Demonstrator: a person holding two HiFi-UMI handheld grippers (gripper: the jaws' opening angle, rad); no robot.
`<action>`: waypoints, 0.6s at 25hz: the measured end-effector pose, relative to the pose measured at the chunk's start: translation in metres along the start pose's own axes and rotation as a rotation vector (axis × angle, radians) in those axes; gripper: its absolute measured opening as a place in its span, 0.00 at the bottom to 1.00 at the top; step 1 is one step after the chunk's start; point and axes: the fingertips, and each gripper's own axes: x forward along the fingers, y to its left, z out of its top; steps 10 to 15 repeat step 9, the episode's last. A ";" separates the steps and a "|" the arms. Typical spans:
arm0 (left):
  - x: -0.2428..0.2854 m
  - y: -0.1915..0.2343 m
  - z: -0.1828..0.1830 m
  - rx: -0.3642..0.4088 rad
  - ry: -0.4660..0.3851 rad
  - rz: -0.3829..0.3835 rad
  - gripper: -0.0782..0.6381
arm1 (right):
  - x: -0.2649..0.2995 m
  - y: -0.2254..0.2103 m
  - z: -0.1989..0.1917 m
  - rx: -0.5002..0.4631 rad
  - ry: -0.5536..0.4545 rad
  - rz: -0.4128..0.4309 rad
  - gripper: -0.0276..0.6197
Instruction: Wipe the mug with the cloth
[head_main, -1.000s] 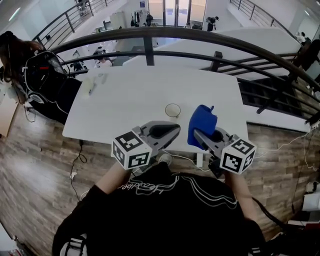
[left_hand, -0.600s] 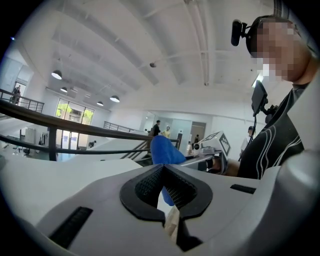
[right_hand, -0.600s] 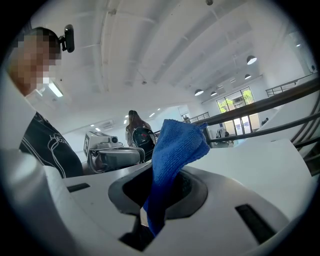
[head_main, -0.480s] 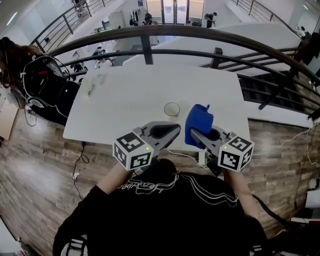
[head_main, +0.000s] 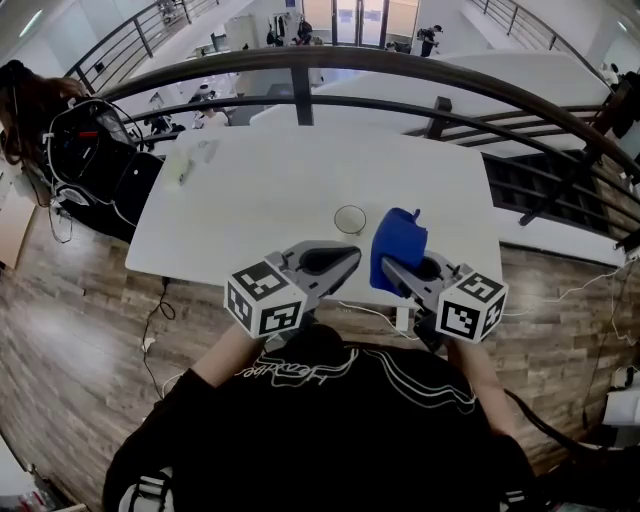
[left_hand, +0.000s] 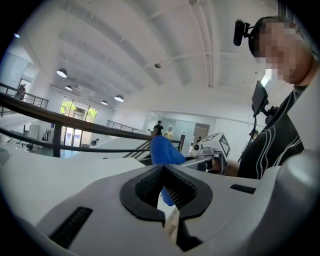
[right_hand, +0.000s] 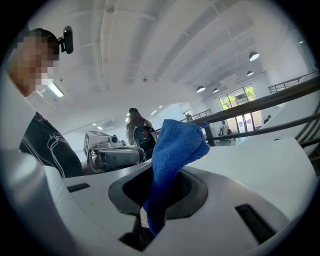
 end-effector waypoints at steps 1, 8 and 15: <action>0.000 0.003 0.000 -0.008 -0.007 0.004 0.12 | 0.002 0.000 -0.001 -0.001 0.003 0.002 0.12; 0.002 0.011 0.001 -0.025 -0.021 0.008 0.12 | 0.005 -0.002 0.002 -0.005 0.016 0.004 0.12; 0.002 0.011 0.002 -0.026 -0.022 0.007 0.12 | 0.005 -0.002 0.003 -0.007 0.014 0.001 0.12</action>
